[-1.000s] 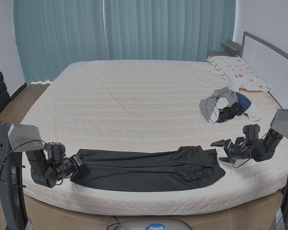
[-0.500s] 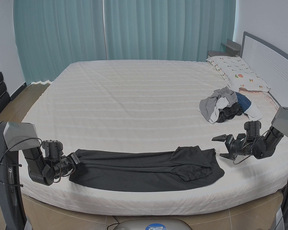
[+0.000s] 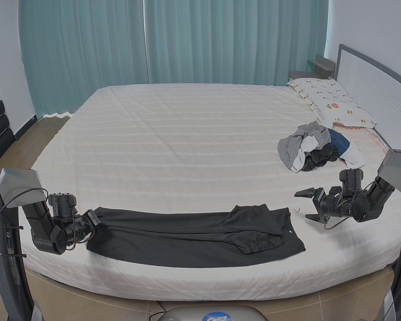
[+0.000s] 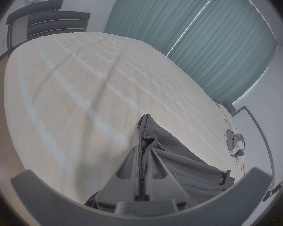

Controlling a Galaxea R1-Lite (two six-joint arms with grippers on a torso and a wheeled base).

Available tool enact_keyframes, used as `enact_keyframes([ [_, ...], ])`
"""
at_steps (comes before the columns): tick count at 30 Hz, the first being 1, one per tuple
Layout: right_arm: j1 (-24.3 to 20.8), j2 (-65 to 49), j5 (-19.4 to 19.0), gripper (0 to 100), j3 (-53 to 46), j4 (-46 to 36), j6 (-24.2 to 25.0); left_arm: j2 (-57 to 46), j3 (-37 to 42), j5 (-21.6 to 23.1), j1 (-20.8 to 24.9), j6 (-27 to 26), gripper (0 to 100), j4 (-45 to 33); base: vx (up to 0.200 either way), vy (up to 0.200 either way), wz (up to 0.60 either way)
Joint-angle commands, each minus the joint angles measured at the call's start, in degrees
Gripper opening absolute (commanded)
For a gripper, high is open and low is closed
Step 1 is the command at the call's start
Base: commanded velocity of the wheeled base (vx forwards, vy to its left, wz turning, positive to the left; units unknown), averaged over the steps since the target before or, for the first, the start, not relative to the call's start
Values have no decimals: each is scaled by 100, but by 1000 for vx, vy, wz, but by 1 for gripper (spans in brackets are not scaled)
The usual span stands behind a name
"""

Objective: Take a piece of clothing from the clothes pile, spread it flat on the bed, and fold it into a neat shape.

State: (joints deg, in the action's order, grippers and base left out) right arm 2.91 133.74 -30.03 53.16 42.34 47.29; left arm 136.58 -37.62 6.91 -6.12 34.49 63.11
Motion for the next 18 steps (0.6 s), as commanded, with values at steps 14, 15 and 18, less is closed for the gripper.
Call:
enact_keyframes([
  [14,-19,20,5,100,1,3,-27,-246,-219,276,-144,295,0,-528,0,0,0],
  [15,-19,20,5,100,1,3,-27,-264,-219,276,-118,322,0,-528,0,0,0],
  [18,-19,20,5,100,10,11,-27,-387,-140,276,23,471,0,-545,0,0,0],
])
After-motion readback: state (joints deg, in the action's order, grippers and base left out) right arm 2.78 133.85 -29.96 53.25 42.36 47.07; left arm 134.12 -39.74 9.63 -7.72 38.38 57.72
